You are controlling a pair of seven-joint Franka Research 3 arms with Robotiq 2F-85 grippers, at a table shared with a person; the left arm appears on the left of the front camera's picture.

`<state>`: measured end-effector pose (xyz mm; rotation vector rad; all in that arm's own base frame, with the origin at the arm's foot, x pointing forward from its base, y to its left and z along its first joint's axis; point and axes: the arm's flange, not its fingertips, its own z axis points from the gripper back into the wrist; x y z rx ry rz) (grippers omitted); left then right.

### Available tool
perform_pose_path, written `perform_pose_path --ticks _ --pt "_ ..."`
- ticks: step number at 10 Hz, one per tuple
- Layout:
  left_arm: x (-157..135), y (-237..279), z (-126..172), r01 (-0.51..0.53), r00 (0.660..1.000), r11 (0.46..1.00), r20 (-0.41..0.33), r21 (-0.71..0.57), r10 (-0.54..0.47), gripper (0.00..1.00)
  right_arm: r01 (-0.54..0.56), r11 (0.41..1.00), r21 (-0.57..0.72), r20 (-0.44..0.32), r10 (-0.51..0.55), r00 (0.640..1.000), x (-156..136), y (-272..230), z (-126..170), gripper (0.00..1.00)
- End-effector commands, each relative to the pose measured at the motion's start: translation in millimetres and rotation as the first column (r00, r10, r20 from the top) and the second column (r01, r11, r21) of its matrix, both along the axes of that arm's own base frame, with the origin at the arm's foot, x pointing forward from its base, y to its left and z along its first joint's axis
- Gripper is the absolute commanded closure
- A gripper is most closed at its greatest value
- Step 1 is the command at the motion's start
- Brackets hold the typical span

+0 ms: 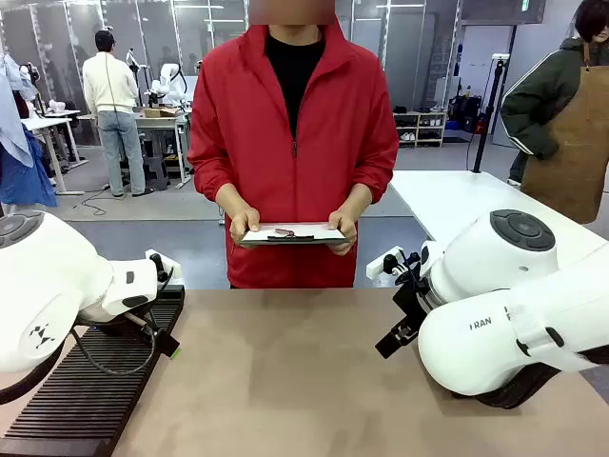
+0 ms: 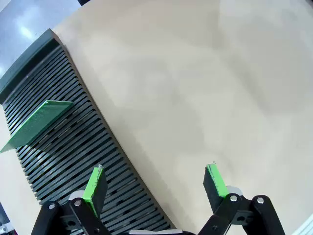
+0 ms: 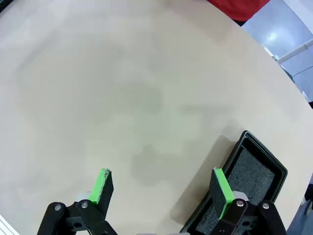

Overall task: Inspect the PCB.
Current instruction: Pick up the Blank PCB and present it to the human.

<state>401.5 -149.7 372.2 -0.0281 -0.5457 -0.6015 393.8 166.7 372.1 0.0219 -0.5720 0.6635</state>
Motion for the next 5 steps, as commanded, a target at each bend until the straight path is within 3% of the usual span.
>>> perform_pose_path --ticks 1,5 --pt "-0.1 -0.2 0.0 0.0 1.0 1.0 0.0 0.0 0.0 0.0 0.0 1.0 0.0 0.0 0.0 1.0 0.0 0.0 0.0 0.0" --pt "-0.1 -0.2 0.0 0.0 1.0 1.0 0.0 0.0 0.0 0.0 0.0 1.0 0.0 0.0 0.0 1.0 0.0 0.0 0.0 0.0"
